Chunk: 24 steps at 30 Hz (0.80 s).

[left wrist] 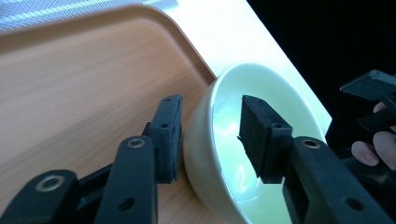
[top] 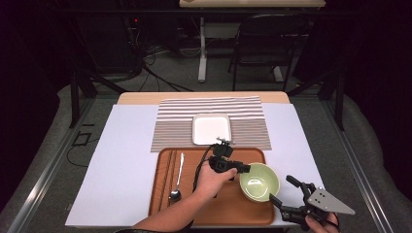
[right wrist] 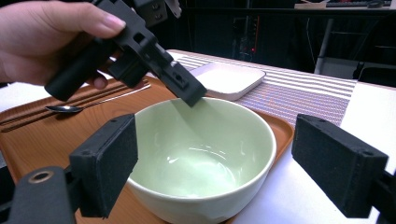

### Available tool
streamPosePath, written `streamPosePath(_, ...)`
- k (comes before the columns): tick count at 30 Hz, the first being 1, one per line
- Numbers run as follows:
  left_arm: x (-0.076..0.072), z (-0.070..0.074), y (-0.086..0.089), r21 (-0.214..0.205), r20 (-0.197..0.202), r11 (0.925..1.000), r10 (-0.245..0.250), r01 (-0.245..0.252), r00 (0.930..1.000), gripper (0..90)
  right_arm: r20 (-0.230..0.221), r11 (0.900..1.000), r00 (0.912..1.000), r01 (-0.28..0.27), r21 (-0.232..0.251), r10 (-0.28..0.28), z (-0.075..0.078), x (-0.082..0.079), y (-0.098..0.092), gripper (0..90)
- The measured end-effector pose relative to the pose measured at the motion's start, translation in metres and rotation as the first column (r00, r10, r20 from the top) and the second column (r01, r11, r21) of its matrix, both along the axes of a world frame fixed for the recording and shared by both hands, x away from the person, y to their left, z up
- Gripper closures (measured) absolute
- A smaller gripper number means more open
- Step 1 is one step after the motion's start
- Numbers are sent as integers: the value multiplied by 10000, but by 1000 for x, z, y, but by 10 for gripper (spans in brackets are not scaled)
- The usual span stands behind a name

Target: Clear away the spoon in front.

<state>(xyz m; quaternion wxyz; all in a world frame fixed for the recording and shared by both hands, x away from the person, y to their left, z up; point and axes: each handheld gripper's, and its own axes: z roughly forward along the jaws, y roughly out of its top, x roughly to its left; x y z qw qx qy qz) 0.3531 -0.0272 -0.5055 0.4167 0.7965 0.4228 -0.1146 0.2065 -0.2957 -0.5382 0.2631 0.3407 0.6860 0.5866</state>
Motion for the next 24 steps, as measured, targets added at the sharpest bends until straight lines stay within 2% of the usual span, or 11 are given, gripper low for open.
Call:
streamPosePath(9, 1, 10, 18, 15, 619, 9989, 460, -462, 9970, 472, 10, 10000, 10000, 17, -27, -17, 0, 0, 0, 142)
streamPosePath(14, 1, 15, 31, 95, 947, 9973, 720, -733, 9929, 460, 6, 10000, 10000, 18, -27, -18, 0, 0, 0, 142)
streamPosePath(24, 7, 24, 56, 36, 1160, 9914, 1292, -1305, 9848, 463, 5, 10000, 10000, 43, -51, -43, 0, 0, 0, 142)
